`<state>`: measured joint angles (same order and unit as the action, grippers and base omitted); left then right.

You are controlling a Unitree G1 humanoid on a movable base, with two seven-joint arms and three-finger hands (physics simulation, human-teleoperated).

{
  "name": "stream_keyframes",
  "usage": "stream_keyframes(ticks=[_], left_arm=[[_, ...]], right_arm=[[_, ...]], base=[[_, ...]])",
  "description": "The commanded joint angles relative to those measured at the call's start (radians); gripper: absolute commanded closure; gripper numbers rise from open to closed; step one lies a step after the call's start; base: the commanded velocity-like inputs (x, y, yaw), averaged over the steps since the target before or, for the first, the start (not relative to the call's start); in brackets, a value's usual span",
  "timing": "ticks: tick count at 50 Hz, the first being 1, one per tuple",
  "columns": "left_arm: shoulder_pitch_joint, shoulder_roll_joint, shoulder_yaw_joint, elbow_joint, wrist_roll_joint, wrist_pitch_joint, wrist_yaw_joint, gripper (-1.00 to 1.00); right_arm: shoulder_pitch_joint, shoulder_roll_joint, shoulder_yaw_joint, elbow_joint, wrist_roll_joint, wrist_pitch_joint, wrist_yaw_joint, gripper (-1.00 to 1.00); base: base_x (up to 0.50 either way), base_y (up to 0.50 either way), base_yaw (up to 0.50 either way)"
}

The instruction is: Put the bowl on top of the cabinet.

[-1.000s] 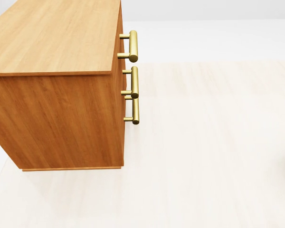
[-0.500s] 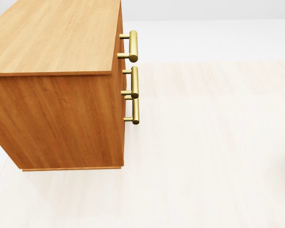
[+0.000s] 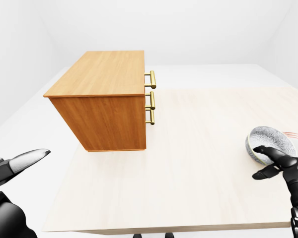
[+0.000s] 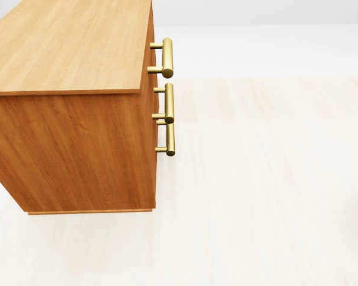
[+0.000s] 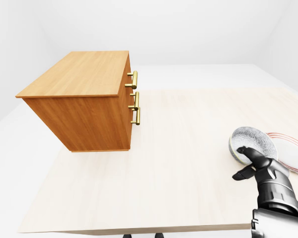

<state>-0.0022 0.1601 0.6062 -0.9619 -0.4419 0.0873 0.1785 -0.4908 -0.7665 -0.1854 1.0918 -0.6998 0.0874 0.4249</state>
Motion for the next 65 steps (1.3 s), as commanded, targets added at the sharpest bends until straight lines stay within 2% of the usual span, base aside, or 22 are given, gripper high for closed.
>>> stream_keyframes(ticks=[1, 27, 30, 33, 34, 36, 37, 39, 40, 41, 45, 48, 49, 52, 58, 59, 60, 63, 64, 65], left_arm=[[-0.005, -0.004, -0.009, 0.018, 0.005, 0.0, 0.01, -1.0], [-0.004, -0.004, -0.009, 0.026, 0.005, 0.0, 0.008, -1.0], [-0.005, -0.004, -0.014, 0.025, 0.008, 0.0, 0.009, -1.0], [-0.005, -0.004, -0.011, 0.023, 0.006, 0.0, 0.008, -1.0], [-0.004, -0.006, -0.016, 0.025, 0.011, 0.0, 0.007, -1.0], [-0.004, -0.006, -0.018, 0.02, 0.011, 0.0, 0.008, -1.0], [-0.005, -0.006, -0.015, 0.019, 0.008, 0.0, 0.008, -1.0], [-0.005, -0.006, -0.014, 0.019, 0.008, 0.0, 0.008, -1.0], [-0.004, -0.006, -0.019, 0.018, 0.011, 0.0, 0.008, -1.0], [-0.004, -0.007, -0.019, 0.016, 0.011, 0.0, 0.008, -1.0], [0.001, -0.01, -0.021, 0.0, 0.009, 0.0, 0.008, -1.0], [0.0, -0.013, -0.026, 0.005, 0.014, 0.0, 0.005, -1.0], [-0.001, -0.013, -0.024, 0.008, 0.013, 0.0, 0.005, -1.0], [-0.001, -0.014, -0.025, 0.01, 0.014, 0.0, 0.005, -1.0], [-0.001, -0.016, -0.027, 0.019, 0.016, 0.0, 0.001, -1.0], [0.0, -0.017, -0.03, 0.02, 0.018, 0.0, 0.0, -1.0], [0.0, -0.017, -0.031, 0.021, 0.018, 0.0, 0.0, -1.0], [0.002, -0.018, -0.03, 0.017, 0.016, 0.0, -0.001, -1.0], [0.002, -0.018, -0.03, 0.017, 0.016, 0.0, -0.001, -1.0], [0.003, -0.02, -0.03, 0.016, 0.014, 0.0, -0.002, -1.0]], right_arm=[[0.033, 0.032, 0.032, 0.052, 0.008, 0.0, -0.012, 1.0], [0.01, 0.022, 0.025, 0.022, 0.013, 0.0, -0.011, 1.0], [0.001, -0.009, 0.019, -0.053, -0.007, 0.0, 0.031, 1.0], [-0.061, -0.079, 0.005, -0.24, -0.088, 0.0, 0.149, 1.0], [-0.127, -0.128, 0.009, -0.321, -0.147, 0.0, 0.235, 1.0], [-0.221, -0.175, 0.006, -0.373, -0.243, 0.0, 0.273, 1.0], [-0.358, -0.219, 0.021, -0.369, -0.3, 0.0, 0.273, 1.0], [-0.566, -0.257, 0.05, -0.31, -0.395, 0.0, 0.273, 1.0], [-0.762, -0.282, 0.111, -0.267, -0.485, 0.0, 0.273, 1.0], [-0.845, -0.28, 0.126, -0.227, -0.546, 0.0, 0.273, 1.0], [-1.234, -0.208, 0.196, -0.056, -0.771, 0.0, 0.273, 1.0], [-1.333, -0.148, 0.197, 0.008, -0.867, 0.0, 0.273, 1.0], [-1.373, -0.1, 0.204, 0.039, -0.893, 0.0, 0.273, 1.0], [-1.412, -0.012, 0.195, 0.095, -0.933, 0.0, 0.266, 1.0], [-1.443, 0.169, 0.193, 0.166, -0.948, 0.0, 0.168, 1.0], [-1.443, 0.199, 0.193, 0.173, -0.945, 0.0, 0.146, 1.0], [-1.444, 0.2, 0.193, 0.175, -0.944, 0.0, 0.144, 1.0], [-1.458, 0.319, 0.177, 0.2, -0.903, 0.0, 0.066, 1.0], [-1.459, 0.32, 0.179, 0.202, -0.898, 0.0, 0.065, 1.0], [-1.464, 0.375, 0.165, 0.208, -0.867, 0.0, 0.048, 1.0]], base=[[0.0, 0.0, 0.0], [0.0, 0.0, 0.0], [0.0, 0.0, 0.0], [0.0, 0.0, 0.0], [0.0, 0.0, 0.0], [0.0, 0.0, 0.0], [0.0, 0.0, 0.0], [0.0, 0.0, 0.0], [0.0, 0.0, 0.0], [0.0, 0.0, 0.0], [0.0, 0.0, 0.0], [0.0, 0.0, 0.0], [0.0, 0.0, 0.0], [0.0, 0.0, 0.0], [0.0, 0.0, 0.0], [0.0, 0.0, 0.0], [0.0, 0.0, 0.0], [0.0, 0.0, 0.0], [0.0, 0.0, 0.0], [0.0, 0.0, 0.0]])
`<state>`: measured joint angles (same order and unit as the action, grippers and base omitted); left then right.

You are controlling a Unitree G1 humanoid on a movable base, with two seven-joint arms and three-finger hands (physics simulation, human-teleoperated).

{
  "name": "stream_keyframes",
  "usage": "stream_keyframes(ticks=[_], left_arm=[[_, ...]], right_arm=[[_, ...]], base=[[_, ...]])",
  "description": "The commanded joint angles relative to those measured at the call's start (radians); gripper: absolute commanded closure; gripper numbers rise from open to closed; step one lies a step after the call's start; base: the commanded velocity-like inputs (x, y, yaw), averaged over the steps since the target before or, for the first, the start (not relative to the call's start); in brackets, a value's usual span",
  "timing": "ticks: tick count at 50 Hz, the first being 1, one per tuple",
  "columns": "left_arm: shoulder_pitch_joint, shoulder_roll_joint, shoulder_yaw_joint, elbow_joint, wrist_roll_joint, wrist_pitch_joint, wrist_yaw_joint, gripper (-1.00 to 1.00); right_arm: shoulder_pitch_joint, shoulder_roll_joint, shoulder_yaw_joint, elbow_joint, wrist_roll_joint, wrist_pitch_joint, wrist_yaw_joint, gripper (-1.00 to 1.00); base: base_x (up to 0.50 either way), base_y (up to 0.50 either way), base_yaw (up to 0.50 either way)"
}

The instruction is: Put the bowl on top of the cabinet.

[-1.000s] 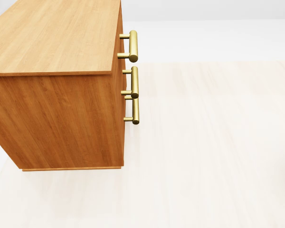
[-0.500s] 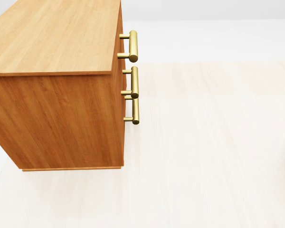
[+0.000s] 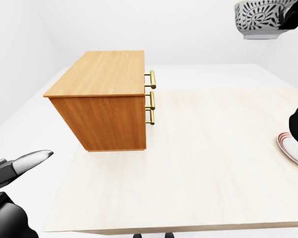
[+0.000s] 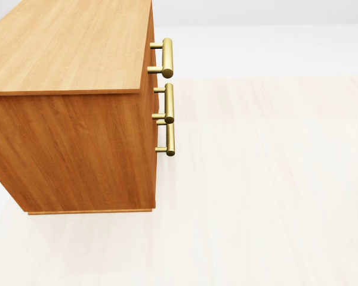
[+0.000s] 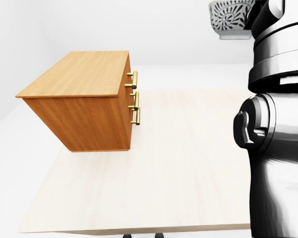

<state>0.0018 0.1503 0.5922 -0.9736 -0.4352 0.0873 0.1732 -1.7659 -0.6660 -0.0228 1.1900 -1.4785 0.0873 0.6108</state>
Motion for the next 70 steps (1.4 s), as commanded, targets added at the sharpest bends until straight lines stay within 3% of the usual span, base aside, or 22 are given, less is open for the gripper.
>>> stream_keyframes(ticks=[1, 11, 13, 14, 18, 25, 34, 70], left_arm=[[0.0, -0.01, -0.016, 0.028, 0.007, 0.0, 0.004, -1.0], [0.006, -0.015, -0.03, 0.038, 0.023, 0.0, -0.004, -1.0], [0.005, -0.016, -0.03, 0.038, 0.023, 0.0, -0.004, -1.0], [0.003, -0.015, -0.029, 0.039, 0.023, 0.0, -0.004, -1.0], [0.002, -0.015, -0.026, 0.041, 0.021, 0.0, -0.005, -1.0], [0.005, -0.021, -0.04, 0.048, 0.031, 0.0, -0.008, -1.0], [0.007, -0.024, -0.04, 0.049, 0.03, 0.0, -0.012, -1.0], [0.007, -0.028, -0.055, 0.067, 0.041, 0.0, -0.017, -1.0]], right_arm=[[-0.19, 0.292, 0.002, 0.113, -0.074, 0.0, -0.149, 1.0], [-0.131, 0.463, 0.002, 0.13, 0.06, 0.0, -0.31, 1.0], [-0.131, 0.462, 0.01, 0.131, 0.07, 0.0, -0.312, 1.0], [-0.109, 0.514, 0.015, 0.136, 0.083, 0.0, -0.365, 1.0], [-0.084, 0.57, 0.044, 0.14, 0.105, 0.0, -0.409, 1.0], [-0.078, 0.614, 0.09, 0.141, 0.082, 0.0, -0.457, 1.0], [-0.033, 0.697, 0.083, 0.143, 0.114, 0.0, -0.497, 1.0], [0.018, 0.811, 0.093, 0.142, 0.195, 0.0, -0.582, 1.0]], base=[[0.0, 0.0, 0.0], [0.0, 0.0, 0.0], [0.0, 0.0, 0.0], [0.0, 0.0, 0.0], [0.0, 0.0, 0.0], [0.0, 0.0, 0.0], [0.0, 0.0, 0.0], [0.0, 0.0, 0.0]])
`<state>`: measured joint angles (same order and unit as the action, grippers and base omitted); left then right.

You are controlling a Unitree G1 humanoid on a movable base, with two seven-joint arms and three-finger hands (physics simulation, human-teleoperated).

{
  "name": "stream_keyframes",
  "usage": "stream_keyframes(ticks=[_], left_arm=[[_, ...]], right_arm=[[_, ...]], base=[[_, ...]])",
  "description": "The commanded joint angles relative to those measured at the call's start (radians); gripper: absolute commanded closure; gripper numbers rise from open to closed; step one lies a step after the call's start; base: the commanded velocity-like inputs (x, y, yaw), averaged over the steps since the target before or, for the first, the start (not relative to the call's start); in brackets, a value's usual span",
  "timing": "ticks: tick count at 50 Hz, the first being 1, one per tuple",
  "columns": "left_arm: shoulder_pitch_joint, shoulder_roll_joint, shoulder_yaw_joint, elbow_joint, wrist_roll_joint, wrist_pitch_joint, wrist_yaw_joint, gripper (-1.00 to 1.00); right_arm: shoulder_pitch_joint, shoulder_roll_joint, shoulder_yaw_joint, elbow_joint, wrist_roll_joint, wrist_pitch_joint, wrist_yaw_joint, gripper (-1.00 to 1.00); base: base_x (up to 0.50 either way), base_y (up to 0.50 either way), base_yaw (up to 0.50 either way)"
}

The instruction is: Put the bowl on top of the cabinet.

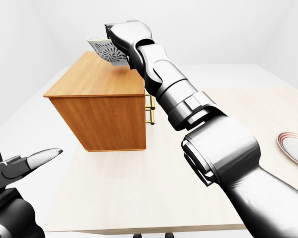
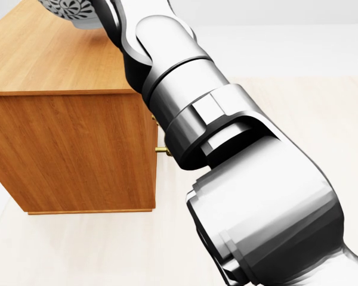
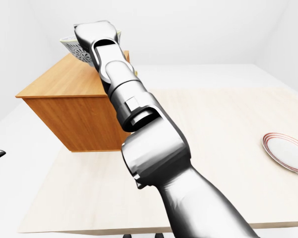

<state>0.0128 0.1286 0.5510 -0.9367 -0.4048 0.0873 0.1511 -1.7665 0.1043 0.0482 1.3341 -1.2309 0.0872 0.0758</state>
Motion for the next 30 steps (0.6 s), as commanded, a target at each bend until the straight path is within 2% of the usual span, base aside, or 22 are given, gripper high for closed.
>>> stream_keyframes(ticks=[1, 30], left_arm=[[-0.004, -0.006, -0.014, 0.029, 0.01, 0.0, 0.005, -1.0], [-0.002, -0.012, -0.02, 0.02, 0.016, 0.0, 0.004, -1.0]], right_arm=[[0.019, 0.041, 0.024, -0.002, -0.051, 0.0, -0.048, 1.0], [0.067, 0.025, 0.033, 0.002, -0.042, 0.0, -0.062, 1.0]], base=[[0.0, 0.0, 0.0], [0.0, 0.0, 0.0]])
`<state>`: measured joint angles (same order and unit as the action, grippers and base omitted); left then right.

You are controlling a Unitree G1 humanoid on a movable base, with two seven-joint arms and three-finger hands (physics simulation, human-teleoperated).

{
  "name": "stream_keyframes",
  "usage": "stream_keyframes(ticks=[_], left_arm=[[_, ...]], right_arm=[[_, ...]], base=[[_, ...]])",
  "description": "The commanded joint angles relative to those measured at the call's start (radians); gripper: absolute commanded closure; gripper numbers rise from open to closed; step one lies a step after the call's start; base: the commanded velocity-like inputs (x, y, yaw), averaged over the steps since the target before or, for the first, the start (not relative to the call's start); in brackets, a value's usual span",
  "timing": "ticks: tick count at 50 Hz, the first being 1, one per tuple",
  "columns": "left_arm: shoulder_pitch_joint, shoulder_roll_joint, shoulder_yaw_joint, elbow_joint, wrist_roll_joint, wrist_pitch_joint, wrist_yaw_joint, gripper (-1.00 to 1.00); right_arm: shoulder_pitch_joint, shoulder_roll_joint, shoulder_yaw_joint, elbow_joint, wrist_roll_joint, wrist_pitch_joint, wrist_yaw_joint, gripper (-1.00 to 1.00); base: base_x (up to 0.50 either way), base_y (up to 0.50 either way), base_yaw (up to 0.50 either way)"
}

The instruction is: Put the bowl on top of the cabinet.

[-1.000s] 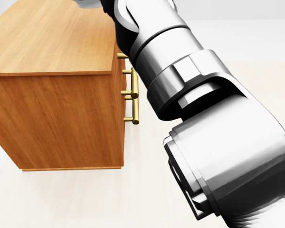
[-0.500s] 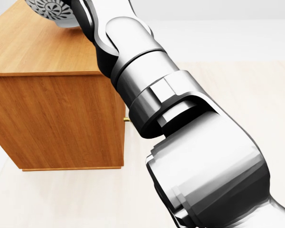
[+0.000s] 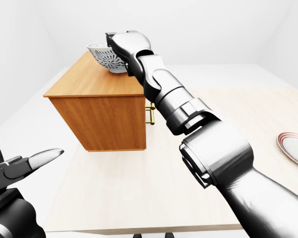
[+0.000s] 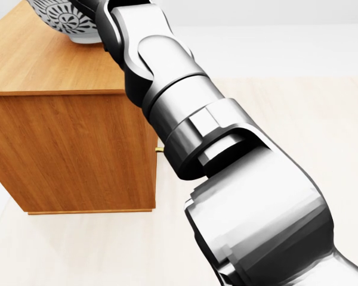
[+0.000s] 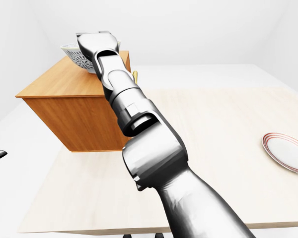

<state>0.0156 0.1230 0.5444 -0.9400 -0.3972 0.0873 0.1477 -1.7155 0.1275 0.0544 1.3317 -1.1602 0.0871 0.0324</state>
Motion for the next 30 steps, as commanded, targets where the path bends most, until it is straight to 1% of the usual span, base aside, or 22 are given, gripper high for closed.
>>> stream_keyframes(ticks=[1, 4, 5, 7, 8, 9, 10, 12, 13, 14, 16, 24, 30], left_arm=[[-0.005, -0.006, -0.014, 0.024, 0.009, 0.0, 0.008, -1.0], [-0.006, -0.005, -0.014, 0.024, 0.009, 0.0, 0.008, -1.0], [-0.005, -0.006, -0.015, 0.024, 0.009, 0.0, 0.008, -1.0], [-0.006, -0.006, -0.014, 0.022, 0.008, 0.0, 0.009, -1.0], [-0.005, -0.006, -0.015, 0.023, 0.009, 0.0, 0.008, -1.0], [-0.005, -0.006, -0.014, 0.022, 0.008, 0.0, 0.008, -1.0], [-0.005, -0.006, -0.014, 0.023, 0.008, 0.0, 0.008, -1.0], [-0.006, -0.006, -0.013, 0.025, 0.007, 0.0, 0.008, -1.0], [-0.006, -0.007, -0.013, 0.027, 0.007, 0.0, 0.007, -1.0], [-0.005, -0.007, -0.014, 0.027, 0.008, 0.0, 0.007, -1.0], [-0.005, -0.007, -0.016, 0.027, 0.009, 0.0, 0.006, -1.0], [-0.004, -0.008, -0.019, 0.036, 0.013, 0.0, 0.003, -1.0], [-0.004, -0.007, -0.018, 0.032, 0.011, 0.0, 0.005, -1.0]], right_arm=[[0.015, 0.001, 0.025, 0.005, -0.111, 0.0, -0.019, 1.0], [0.009, 0.002, 0.027, 0.004, -0.113, 0.0, -0.017, 1.0], [0.008, 0.0, 0.031, 0.004, -0.118, 0.0, -0.016, 0.89], [0.005, -0.001, 0.03, 0.004, -0.118, 0.0, -0.016, 0.73], [0.001, -0.001, 0.031, 0.003, -0.121, 0.0, -0.014, 0.44], [-0.001, -0.001, 0.029, 0.003, -0.12, 0.0, -0.014, 0.23], [-0.002, -0.001, 0.029, 0.003, -0.12, 0.0, -0.015, 0.1], [0.0, -0.001, 0.031, 0.004, -0.123, 0.0, -0.016, -0.3], [-0.002, -0.001, 0.028, 0.003, -0.121, 0.0, -0.017, -0.89], [-0.002, -0.001, 0.028, 0.003, -0.122, 0.0, -0.018, -0.95], [-0.002, -0.001, 0.028, 0.003, -0.122, 0.0, -0.018, -1.0], [-0.04, -0.002, 0.026, -0.002, -0.12, 0.0, -0.033, -1.0], [-0.117, 0.006, 0.014, -0.012, -0.095, 0.0, -0.04, -1.0]], base=[[0.0, 0.0, 0.0], [0.0, 0.0, 0.0], [0.0, 0.0, 0.0], [0.0, 0.0, 0.0], [0.0, 0.0, 0.0], [0.0, 0.0, 0.0], [0.0, 0.0, 0.0], [0.0, 0.0, 0.0], [0.0, 0.0, 0.0], [0.0, 0.0, 0.0], [0.0, 0.0, 0.0], [0.0, 0.0, 0.0], [0.0, 0.0, 0.0]])
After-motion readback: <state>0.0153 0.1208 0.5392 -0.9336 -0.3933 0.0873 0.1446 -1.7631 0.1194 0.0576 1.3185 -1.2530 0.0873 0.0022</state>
